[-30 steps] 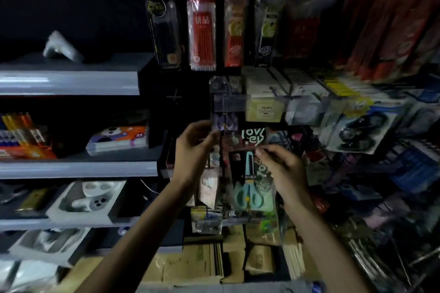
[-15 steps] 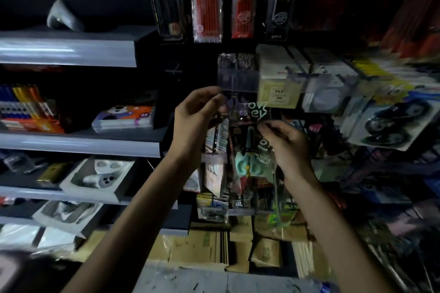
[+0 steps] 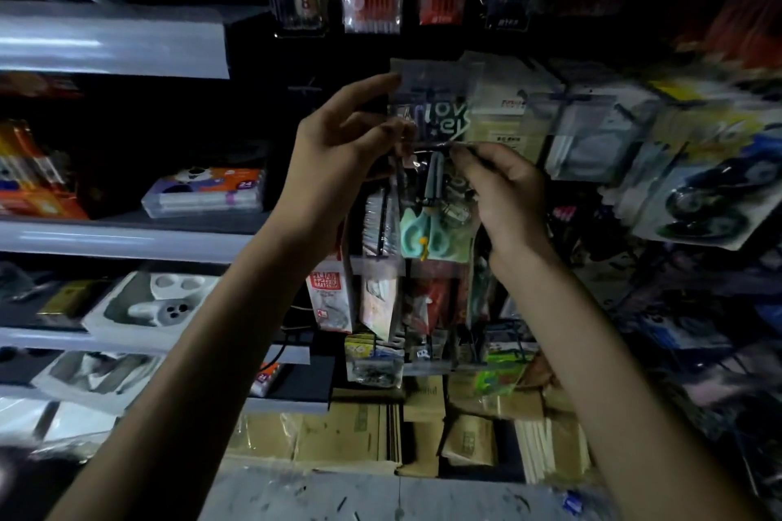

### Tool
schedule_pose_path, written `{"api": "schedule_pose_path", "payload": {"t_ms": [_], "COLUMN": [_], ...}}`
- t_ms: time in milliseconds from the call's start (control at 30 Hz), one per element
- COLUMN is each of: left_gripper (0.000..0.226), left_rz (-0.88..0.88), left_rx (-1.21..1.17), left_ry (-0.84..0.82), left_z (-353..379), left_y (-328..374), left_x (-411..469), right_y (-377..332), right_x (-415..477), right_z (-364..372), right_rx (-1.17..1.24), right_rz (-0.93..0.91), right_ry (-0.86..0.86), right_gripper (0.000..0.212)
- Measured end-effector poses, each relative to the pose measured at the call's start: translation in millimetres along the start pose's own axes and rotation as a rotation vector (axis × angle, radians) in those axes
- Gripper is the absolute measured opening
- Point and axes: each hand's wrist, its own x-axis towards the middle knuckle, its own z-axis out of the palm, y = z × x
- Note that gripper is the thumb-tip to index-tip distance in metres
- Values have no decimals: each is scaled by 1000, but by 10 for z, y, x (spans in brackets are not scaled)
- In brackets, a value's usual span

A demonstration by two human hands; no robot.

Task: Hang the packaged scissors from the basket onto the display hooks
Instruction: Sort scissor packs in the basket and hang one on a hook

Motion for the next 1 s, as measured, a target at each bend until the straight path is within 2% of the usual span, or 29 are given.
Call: {"api": "schedule_pose_path", "payload": {"t_ms": [300, 600, 833, 1000], "left_gripper": [45, 47, 44, 40], "left_rz": [16, 21, 44, 40], "left_rx": [-10, 0, -18, 29], "left_ry": [-30, -48, -66, -42], "left_z": [-81, -91, -86, -94], "left_y": [-116, -152, -168, -326], "left_x": [38, 9, 15, -81], "right_y": [42, 63, 84, 139], "right_x": [134, 244, 299, 329], "right_z": [142, 207, 214, 219], "right_rx": [34, 4, 10, 31], "right_rz": [-37, -61, -36, 23], "right_ry": [33, 52, 65, 123], "right_gripper": [20, 14, 10, 17]}}
